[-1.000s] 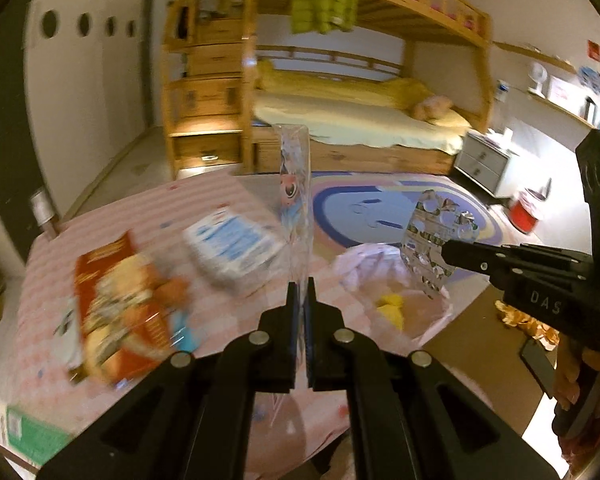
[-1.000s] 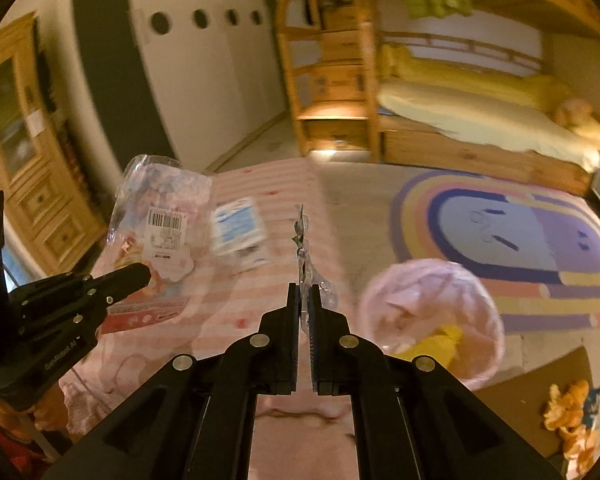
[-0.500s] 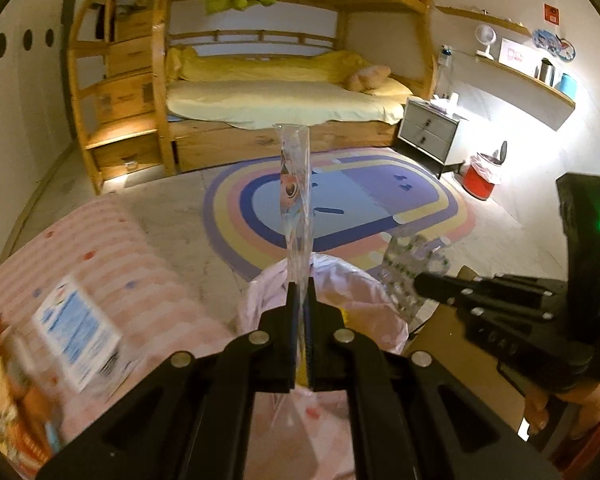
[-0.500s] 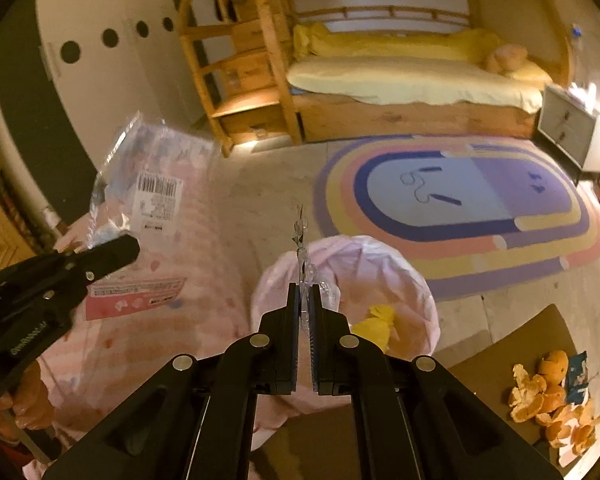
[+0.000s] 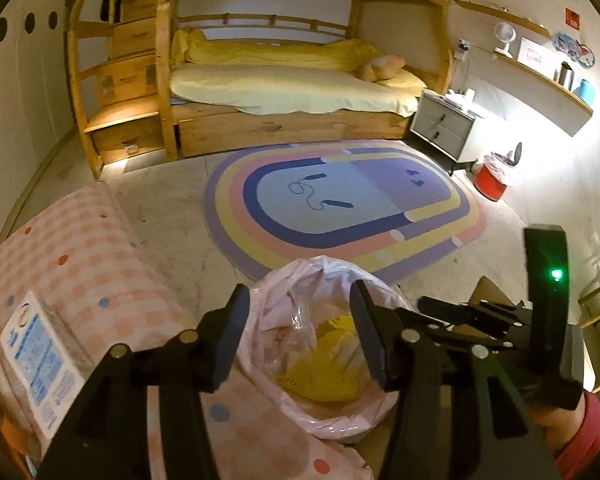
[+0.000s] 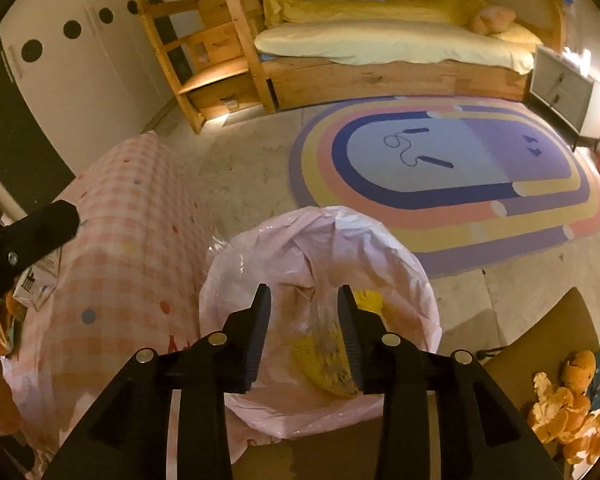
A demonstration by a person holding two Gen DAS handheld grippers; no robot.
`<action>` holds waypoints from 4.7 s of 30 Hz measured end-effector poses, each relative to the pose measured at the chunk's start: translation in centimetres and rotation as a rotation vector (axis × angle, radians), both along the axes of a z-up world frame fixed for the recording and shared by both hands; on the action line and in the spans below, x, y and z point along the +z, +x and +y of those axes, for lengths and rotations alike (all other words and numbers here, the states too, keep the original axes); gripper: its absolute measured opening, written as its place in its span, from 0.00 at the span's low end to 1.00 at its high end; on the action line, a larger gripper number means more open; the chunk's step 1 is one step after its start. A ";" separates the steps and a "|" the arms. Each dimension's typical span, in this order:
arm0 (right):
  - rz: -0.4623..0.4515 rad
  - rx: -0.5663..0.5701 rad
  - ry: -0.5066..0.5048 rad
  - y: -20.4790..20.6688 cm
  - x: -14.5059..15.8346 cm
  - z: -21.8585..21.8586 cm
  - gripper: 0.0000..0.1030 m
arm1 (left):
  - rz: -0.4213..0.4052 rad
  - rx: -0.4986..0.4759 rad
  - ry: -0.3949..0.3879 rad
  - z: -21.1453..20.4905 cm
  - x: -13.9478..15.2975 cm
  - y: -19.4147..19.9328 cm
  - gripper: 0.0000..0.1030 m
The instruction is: Collect trash
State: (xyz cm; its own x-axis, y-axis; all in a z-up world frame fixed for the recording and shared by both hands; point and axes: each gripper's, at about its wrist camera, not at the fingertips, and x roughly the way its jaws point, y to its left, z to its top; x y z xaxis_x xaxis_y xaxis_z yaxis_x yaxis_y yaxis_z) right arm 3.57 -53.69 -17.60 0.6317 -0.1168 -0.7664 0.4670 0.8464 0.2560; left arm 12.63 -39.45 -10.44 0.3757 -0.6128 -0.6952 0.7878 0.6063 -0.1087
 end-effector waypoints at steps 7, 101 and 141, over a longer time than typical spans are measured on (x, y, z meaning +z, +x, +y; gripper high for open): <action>-0.093 -0.011 -0.014 -3.6 4.8 1.9 0.35 | -0.035 0.106 -0.011 4.9 2.3 -0.7 0.49; 0.050 0.546 -0.281 14.1 4.9 24.3 0.73 | -0.103 0.656 -0.031 29.2 5.0 -0.3 0.76; -0.062 0.019 -0.164 -7.4 7.4 6.1 0.69 | -0.120 0.054 -0.041 8.9 4.3 -7.0 0.76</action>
State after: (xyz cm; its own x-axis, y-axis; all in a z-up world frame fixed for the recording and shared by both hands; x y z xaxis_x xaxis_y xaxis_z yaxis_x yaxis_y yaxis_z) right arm -3.86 -47.63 -10.15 0.6802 -0.2245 -0.6978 0.4384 0.8875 0.1418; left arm 5.61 -30.56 -6.17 0.4884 -0.6163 -0.6178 0.7627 0.6455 -0.0409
